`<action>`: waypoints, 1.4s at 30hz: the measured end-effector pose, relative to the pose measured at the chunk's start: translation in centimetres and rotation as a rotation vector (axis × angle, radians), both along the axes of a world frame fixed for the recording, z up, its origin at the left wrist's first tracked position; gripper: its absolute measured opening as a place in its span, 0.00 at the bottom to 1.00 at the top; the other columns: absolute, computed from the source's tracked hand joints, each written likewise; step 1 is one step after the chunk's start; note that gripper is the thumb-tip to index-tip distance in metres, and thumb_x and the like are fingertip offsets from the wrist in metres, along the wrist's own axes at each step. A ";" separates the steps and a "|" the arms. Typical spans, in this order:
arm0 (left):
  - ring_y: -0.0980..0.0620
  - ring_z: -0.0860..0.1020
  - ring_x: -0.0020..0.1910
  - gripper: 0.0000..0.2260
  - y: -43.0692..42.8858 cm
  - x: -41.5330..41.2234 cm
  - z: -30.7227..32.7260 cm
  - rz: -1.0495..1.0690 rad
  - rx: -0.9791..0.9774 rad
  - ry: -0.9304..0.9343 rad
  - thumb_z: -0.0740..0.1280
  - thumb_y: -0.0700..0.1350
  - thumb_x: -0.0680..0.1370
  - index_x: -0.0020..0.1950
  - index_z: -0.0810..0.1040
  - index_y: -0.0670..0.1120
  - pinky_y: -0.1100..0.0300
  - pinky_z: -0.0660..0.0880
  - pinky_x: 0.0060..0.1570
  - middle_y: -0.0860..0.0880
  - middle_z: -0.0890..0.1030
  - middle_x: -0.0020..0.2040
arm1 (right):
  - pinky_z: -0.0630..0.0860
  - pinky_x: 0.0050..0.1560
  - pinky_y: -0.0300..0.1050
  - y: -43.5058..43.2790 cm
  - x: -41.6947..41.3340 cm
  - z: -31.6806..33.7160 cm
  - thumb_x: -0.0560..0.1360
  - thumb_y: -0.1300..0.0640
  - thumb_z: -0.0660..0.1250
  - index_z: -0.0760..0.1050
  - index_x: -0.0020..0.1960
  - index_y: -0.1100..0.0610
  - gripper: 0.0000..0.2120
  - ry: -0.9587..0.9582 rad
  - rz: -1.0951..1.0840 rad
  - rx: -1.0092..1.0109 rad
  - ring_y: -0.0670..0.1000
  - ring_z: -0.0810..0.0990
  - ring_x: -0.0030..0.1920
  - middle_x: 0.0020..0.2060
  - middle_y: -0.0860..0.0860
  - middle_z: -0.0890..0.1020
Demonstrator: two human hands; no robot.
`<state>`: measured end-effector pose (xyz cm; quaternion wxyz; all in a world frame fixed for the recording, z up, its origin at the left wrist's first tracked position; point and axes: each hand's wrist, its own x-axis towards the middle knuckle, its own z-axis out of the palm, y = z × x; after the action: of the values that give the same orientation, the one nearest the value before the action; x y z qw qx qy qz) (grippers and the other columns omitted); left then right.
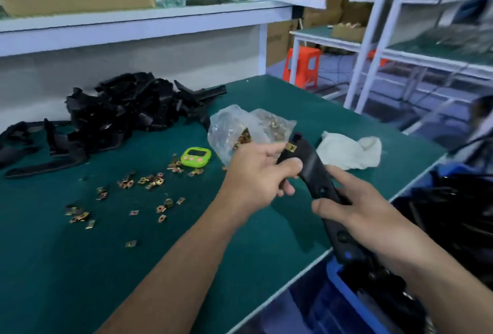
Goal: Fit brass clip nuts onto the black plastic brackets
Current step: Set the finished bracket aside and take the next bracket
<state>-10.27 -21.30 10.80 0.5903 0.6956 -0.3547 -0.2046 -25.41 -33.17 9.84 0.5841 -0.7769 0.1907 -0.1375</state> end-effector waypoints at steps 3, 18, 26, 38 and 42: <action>0.52 0.76 0.25 0.05 -5.4 -4.4 -1.4 -0.076 0.071 0.038 0.68 0.42 0.75 0.43 0.84 0.47 0.61 0.71 0.28 0.45 0.82 0.35 | 0.77 0.44 0.45 -2.2 -7.7 -0.7 0.78 0.66 0.68 0.83 0.58 0.42 0.20 0.068 -0.044 0.072 0.58 0.83 0.41 0.45 0.62 0.85; 0.50 0.84 0.53 0.20 -25.2 -21.3 -6.4 -0.577 0.482 0.652 0.62 0.59 0.84 0.66 0.78 0.46 0.59 0.74 0.43 0.47 0.85 0.56 | 0.73 0.28 0.44 -11.1 -24.0 -9.2 0.80 0.64 0.63 0.82 0.52 0.60 0.09 0.053 -1.051 0.503 0.54 0.80 0.28 0.35 0.58 0.85; 0.54 0.77 0.64 0.22 -26.6 -20.3 -6.7 -0.671 0.591 0.299 0.61 0.58 0.84 0.74 0.73 0.49 0.57 0.76 0.58 0.51 0.77 0.69 | 0.81 0.35 0.44 -20.9 -20.8 -9.4 0.80 0.56 0.68 0.78 0.57 0.65 0.13 -0.236 -1.183 0.815 0.55 0.87 0.42 0.51 0.60 0.87; 0.43 0.85 0.44 0.16 -22.2 -11.2 -6.1 -0.325 0.240 0.019 0.61 0.39 0.79 0.55 0.87 0.49 0.47 0.83 0.49 0.48 0.88 0.47 | 0.74 0.27 0.38 -11.5 -5.7 -4.7 0.73 0.71 0.62 0.81 0.37 0.61 0.13 -0.337 -0.875 0.810 0.47 0.77 0.24 0.26 0.54 0.79; 0.51 0.82 0.40 0.15 -18.1 -5.8 -4.0 -0.052 0.056 -0.005 0.62 0.39 0.79 0.50 0.88 0.52 0.54 0.79 0.52 0.45 0.88 0.48 | 0.72 0.31 0.41 -8.7 0.5 -1.6 0.71 0.70 0.65 0.81 0.40 0.61 0.08 -0.291 -0.731 0.664 0.48 0.75 0.26 0.29 0.55 0.79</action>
<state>-16.10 -39.41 6.84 0.5642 0.7030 -0.3682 -0.2279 -24.89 -41.86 8.28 0.7338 -0.4049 0.3999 -0.3710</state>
